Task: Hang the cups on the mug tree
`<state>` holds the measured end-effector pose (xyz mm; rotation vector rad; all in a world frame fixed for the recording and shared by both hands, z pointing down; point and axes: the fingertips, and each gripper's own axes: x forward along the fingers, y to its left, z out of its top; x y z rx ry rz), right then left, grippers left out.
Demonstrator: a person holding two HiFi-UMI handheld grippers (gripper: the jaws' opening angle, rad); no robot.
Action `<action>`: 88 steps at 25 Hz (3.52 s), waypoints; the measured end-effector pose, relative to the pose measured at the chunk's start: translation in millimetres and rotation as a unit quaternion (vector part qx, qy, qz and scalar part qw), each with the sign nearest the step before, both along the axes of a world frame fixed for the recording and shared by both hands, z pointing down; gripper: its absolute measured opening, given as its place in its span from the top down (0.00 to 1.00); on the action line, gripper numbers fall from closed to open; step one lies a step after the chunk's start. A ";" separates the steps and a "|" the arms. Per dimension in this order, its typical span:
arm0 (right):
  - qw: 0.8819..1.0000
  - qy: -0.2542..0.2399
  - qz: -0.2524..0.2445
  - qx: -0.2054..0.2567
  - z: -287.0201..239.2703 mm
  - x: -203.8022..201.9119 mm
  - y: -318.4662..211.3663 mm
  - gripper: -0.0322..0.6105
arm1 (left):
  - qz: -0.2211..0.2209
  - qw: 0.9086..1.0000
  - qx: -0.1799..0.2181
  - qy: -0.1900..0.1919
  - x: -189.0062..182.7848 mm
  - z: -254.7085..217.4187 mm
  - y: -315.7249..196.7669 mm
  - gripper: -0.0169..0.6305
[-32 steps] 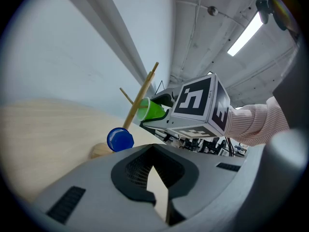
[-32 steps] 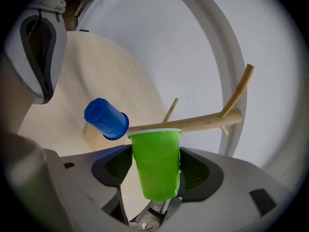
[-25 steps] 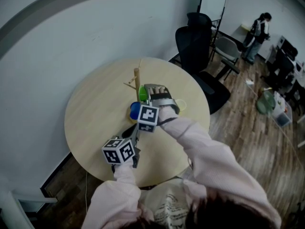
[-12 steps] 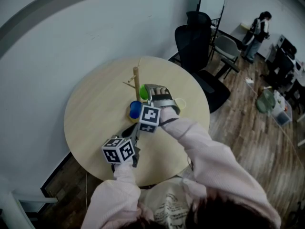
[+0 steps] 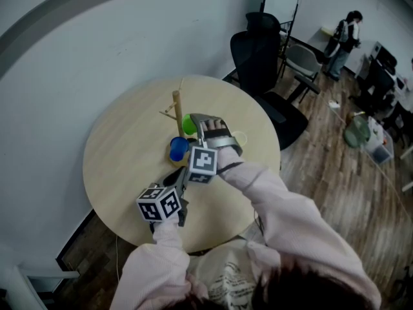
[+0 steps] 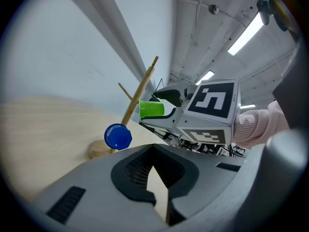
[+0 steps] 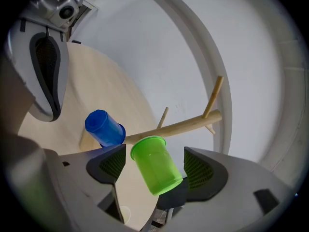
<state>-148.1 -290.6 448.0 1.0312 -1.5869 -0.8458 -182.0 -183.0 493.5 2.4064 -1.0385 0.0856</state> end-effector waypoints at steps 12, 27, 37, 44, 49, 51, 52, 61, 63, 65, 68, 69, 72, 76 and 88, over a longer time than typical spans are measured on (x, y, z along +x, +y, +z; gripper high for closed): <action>0.997 -0.055 -0.023 0.048 -23.7 12.1 31.8 0.70 | 0.014 1.000 -0.007 -0.017 15.5 11.3 -0.2 0.97; 0.983 -0.180 0.010 -0.032 10.4 89.0 66.8 0.97 | 0.015 0.999 -0.009 -0.036 87.4 6.4 9.3 0.97; 0.948 -0.294 0.043 -0.117 31.7 158.1 85.9 0.97 | -0.002 0.999 0.007 -0.048 151.9 -3.1 23.2 0.97; 0.923 -0.345 0.027 -0.167 45.3 186.3 102.4 0.97 | -0.024 0.998 0.013 -0.050 187.4 -3.1 27.4 0.97; 0.905 -0.373 0.012 -0.205 59.5 205.0 119.5 0.97 | -0.025 0.998 0.011 -0.060 214.7 3.7 39.2 0.97; 0.887 -0.404 0.005 -0.224 63.2 208.5 124.1 0.97 | -0.028 0.997 0.007 -0.065 218.5 8.4 42.5 0.97; 0.877 -0.421 0.004 -0.232 64.6 209.5 125.4 0.97 | -0.031 0.997 0.005 -0.066 219.2 10.2 43.3 0.97; 0.833 -0.488 0.018 -0.262 80.2 211.5 116.9 0.97 | -0.038 0.997 -0.010 -0.072 216.7 23.8 33.7 0.97; 0.829 -0.494 0.024 -0.261 82.4 211.8 108.6 0.96 | -0.036 0.997 -0.016 -0.070 216.6 28.9 26.2 0.97; 0.824 -0.500 0.030 -0.264 85.8 212.3 103.5 0.95 | -0.031 0.997 -0.023 -0.071 218.3 34.2 21.2 0.97; 0.817 -0.509 0.042 -0.268 93.0 216.3 97.7 0.93 | -0.017 0.997 -0.031 -0.075 222.9 40.2 16.7 0.97; 0.816 -0.510 0.047 -0.267 95.3 217.4 94.8 0.92 | -0.015 0.997 -0.033 -0.074 222.4 41.8 14.1 0.97; 0.816 -0.510 0.061 -0.266 102.3 219.0 86.7 0.88 | -0.013 0.996 -0.040 -0.073 219.1 45.8 5.9 0.97; 0.817 -0.507 0.072 -0.264 117.6 220.9 74.6 0.87 | -0.002 0.996 -0.050 -0.074 218.0 54.1 -2.7 0.97; 0.805 -0.518 0.104 -0.269 141.4 222.1 54.5 0.81 | 0.029 0.993 -0.068 -0.090 211.5 73.3 -10.9 0.97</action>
